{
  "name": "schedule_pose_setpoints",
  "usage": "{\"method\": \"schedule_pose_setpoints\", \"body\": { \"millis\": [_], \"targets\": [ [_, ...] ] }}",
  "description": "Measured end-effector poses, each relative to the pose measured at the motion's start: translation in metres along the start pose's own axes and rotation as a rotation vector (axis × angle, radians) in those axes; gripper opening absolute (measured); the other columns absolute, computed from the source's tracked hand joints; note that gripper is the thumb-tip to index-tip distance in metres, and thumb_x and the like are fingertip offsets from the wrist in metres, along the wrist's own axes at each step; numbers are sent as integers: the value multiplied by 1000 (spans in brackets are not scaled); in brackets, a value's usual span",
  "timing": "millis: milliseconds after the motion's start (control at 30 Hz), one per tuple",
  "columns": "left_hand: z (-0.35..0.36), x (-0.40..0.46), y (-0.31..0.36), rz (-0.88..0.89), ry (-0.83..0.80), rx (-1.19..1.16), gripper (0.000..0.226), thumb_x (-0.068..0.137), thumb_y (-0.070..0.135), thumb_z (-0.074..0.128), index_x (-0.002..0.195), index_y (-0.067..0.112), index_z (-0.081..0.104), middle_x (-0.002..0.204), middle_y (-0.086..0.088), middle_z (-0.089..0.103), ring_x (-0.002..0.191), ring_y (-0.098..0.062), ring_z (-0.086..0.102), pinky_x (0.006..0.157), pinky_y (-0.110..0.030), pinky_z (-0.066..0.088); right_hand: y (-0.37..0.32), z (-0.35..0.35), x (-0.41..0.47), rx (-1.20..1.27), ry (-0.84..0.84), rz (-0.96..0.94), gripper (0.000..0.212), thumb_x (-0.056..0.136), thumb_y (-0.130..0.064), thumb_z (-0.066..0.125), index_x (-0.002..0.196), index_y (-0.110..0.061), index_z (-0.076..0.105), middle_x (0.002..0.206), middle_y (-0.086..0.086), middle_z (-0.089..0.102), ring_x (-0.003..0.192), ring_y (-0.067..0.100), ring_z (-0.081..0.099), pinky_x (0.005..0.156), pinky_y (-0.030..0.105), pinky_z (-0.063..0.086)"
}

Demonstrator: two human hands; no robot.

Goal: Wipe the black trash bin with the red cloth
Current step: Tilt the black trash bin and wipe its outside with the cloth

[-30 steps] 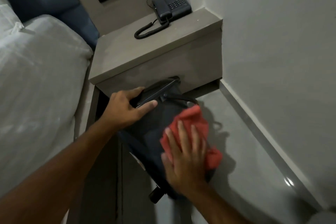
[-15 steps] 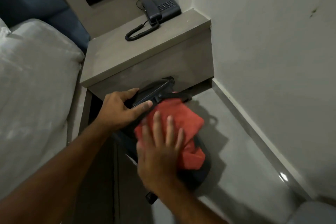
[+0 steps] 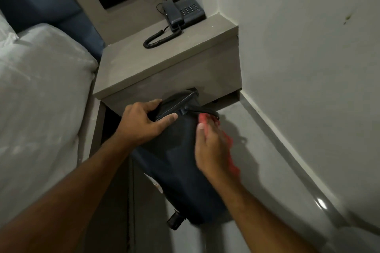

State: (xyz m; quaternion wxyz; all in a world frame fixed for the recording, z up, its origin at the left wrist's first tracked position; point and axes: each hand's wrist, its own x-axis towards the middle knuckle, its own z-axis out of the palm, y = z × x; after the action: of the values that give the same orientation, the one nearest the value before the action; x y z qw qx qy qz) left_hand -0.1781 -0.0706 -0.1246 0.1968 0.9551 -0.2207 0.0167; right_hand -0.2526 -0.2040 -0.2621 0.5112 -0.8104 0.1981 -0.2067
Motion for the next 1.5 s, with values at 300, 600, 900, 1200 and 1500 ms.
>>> {"method": "schedule_pose_setpoints", "body": {
  "millis": [300, 600, 900, 1200, 1500],
  "targets": [
    [2, -7, 25, -49, -1, 63, 78, 79, 57, 71, 139, 9, 54, 124, -12, 70, 109, -24, 67, 91, -39, 57, 103, -13, -108, -174, 73, 5, 48, 101, -39, 37, 145, -19, 34, 144, 16, 56, 132, 39, 52, 109, 54, 40],
    [57, -28, 99, -144, 108, 328, 59, 80, 60, 57, 115, 13, 60, 109, -9, 66, 103, -30, 64, 94, -64, 47, 78, -36, -63, 162, -13, 67, 51, 98, -53, 26, 148, -43, 29, 159, -4, 38, 146, 16, 34, 119, 49, 32],
    [110, -41, 117, -162, -70, 460, 101, 85, 69, 48, 152, 0, 17, 160, -27, 22, 149, -44, 16, 112, -70, 15, 71, -31, -67, 444, -130, 218, 34, 105, -32, 40, 138, -31, 49, 121, -2, 64, 113, 13, 62, 92, 22, 55],
    [34, -37, 38, 243, -346, 427, 119, 66, 86, 50, 154, 15, 15, 164, -7, 19, 150, -25, 21, 117, -39, 22, 81, -32, -63, 648, -91, 481, 29, 106, -36, 37, 123, -34, 61, 126, 4, 67, 97, -7, 66, 73, 8, 50],
    [18, -51, -3, 296, -377, 991, 106, 70, 68, 67, 143, -3, 38, 140, -19, 54, 131, -29, 50, 118, -41, 24, 101, -42, -51, 724, 19, 641, 54, 104, -49, 30, 151, -21, 36, 147, 17, 50, 119, 25, 55, 102, 42, 43]
  ]
}}
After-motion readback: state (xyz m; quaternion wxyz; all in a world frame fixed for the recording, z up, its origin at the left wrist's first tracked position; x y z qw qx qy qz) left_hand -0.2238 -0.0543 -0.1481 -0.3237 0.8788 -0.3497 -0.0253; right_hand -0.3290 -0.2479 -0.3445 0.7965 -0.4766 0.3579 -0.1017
